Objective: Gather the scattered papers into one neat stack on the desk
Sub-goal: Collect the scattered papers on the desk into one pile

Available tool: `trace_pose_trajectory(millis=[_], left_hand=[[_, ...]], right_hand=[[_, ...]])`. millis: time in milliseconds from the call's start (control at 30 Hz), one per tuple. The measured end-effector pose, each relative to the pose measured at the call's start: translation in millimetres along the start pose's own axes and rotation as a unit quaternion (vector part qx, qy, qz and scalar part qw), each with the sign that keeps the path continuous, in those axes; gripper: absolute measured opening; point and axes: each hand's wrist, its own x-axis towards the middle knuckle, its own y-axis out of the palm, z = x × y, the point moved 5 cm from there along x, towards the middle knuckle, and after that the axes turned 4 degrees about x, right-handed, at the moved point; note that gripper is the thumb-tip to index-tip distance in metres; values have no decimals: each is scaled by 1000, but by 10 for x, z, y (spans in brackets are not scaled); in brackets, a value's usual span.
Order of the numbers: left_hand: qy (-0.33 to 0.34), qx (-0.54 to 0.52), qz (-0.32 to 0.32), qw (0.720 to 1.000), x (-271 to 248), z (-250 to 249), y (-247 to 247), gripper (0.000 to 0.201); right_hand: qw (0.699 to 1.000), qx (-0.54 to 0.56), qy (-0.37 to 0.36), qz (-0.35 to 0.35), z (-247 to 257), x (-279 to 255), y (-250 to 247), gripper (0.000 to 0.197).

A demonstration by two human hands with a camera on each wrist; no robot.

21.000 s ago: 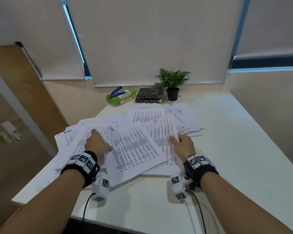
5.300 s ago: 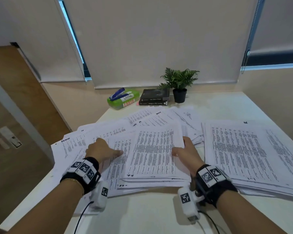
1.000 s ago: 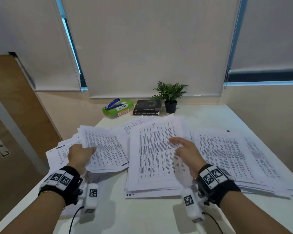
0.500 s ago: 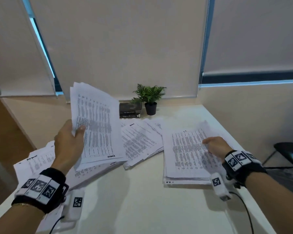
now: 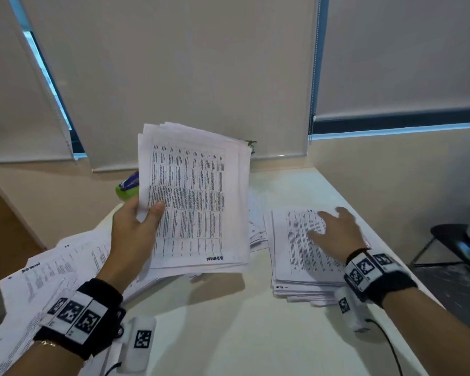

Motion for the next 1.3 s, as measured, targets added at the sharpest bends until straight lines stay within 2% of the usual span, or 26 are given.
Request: trace_pose_trajectory(millis=[33,67,133,200,233,267,400,500,533,633,700,767,833,900,967,1000,1067,1167,1200,1233,1300], left_hand=[[-21,-21,7,1000,-27,37,52,22],[-46,-44,15,998,-53,81,107,22],[-99,-84,27,991,-103,180,192,19],[-151,-95,39,983,-155,290,244,16],[-175,-93,46,979,-179,362,262,15],[-193,-84,53,976,-199,442,271,15],[-254,-50,67,964,-259,773,256,17],[-293,-62,90,950,-322,912,283,20],[-295,-46,98,949,-325,933,296,19],[-277,-3,107,955,-289,861,344,15],[-248,39,101,963,-214,814,340,19],[-208,136,92,964,-98,853,290,28],[-211,251,104,939,-20,921,234,44],[-239,326,126,906,30,1026,215,54],[-255,349,134,892,88,1111,240,51],[-257,355,137,888,121,1148,267,57],[-259,372,153,878,166,1172,351,89],[-249,450,230,826,112,1179,503,142],[-230,477,262,806,62,1154,550,148],[-188,500,293,793,0,1093,618,145],[-84,513,338,784,-118,976,790,130]], right_hand=[[994,97,-35,30,178,-71,39,70],[973,210,-47,83,357,-152,116,70],[883,420,-26,208,654,-304,349,65],[799,538,-2,267,838,-366,578,50],[776,568,-5,274,897,-371,680,47],[773,578,-13,261,919,-351,767,48],[825,538,-62,163,952,-334,924,53],[851,510,-54,116,870,-316,1030,83],[853,508,-56,104,849,-309,1023,84],[859,507,-39,63,748,-292,846,63],[866,499,-17,41,599,-228,685,45],[871,490,12,30,402,-159,497,36],[876,479,50,34,161,-122,321,32],[894,436,87,50,-124,-71,231,36],[911,388,120,68,-349,-24,226,36],[917,370,132,71,-433,-13,229,36],[926,342,138,77,-516,-9,228,44],[946,294,129,52,-554,-10,154,58],[954,270,122,47,-554,-16,127,60],[961,243,122,46,-567,-14,108,59],[972,191,127,43,-588,-7,91,55]])
